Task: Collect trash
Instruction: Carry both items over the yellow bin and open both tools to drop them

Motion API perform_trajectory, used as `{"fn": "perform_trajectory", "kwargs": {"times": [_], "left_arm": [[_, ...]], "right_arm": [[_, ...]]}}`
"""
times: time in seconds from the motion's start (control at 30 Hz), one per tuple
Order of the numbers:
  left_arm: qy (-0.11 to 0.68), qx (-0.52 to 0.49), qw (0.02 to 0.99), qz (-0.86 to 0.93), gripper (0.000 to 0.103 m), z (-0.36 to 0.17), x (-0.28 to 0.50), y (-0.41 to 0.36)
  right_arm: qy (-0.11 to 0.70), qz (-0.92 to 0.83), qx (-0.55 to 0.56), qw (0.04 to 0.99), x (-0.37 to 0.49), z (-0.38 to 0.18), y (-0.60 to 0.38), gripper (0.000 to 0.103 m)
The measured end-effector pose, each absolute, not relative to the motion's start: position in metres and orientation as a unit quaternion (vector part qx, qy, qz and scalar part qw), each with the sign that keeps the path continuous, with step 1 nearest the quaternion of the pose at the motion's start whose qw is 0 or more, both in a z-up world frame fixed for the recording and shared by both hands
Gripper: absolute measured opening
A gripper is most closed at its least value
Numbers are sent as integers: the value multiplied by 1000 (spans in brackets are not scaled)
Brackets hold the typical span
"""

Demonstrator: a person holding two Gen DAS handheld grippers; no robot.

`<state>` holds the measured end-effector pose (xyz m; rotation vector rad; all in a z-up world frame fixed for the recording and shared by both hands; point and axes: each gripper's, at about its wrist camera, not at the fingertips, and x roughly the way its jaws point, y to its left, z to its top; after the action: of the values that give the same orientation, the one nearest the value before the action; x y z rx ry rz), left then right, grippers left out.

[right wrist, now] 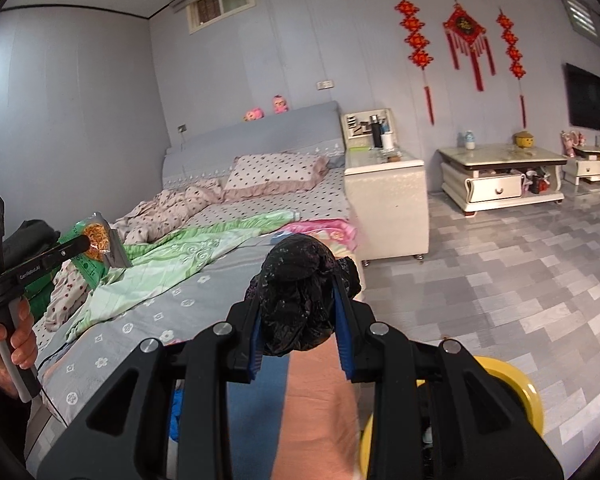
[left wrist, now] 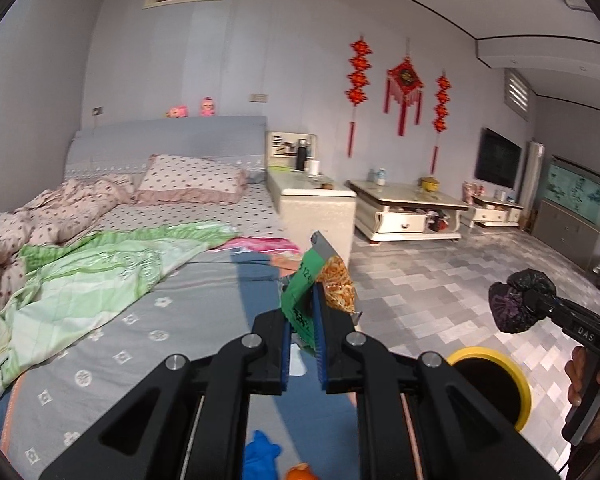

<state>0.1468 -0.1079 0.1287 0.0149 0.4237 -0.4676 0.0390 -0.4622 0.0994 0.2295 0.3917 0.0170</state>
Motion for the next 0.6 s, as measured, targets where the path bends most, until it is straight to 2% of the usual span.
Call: {"fn": "perform_trajectory", "kwargs": {"times": [0.33, 0.6], "left_arm": [[227, 20, 922, -312, 9, 107, 145, -209], [260, 39, 896, -358, 9, 65, 153, -278]], "right_arm": [[190, -60, 130, 971, -3, 93, -537, 28], [211, -114, 144, 960, -19, 59, -585, 28]]}}
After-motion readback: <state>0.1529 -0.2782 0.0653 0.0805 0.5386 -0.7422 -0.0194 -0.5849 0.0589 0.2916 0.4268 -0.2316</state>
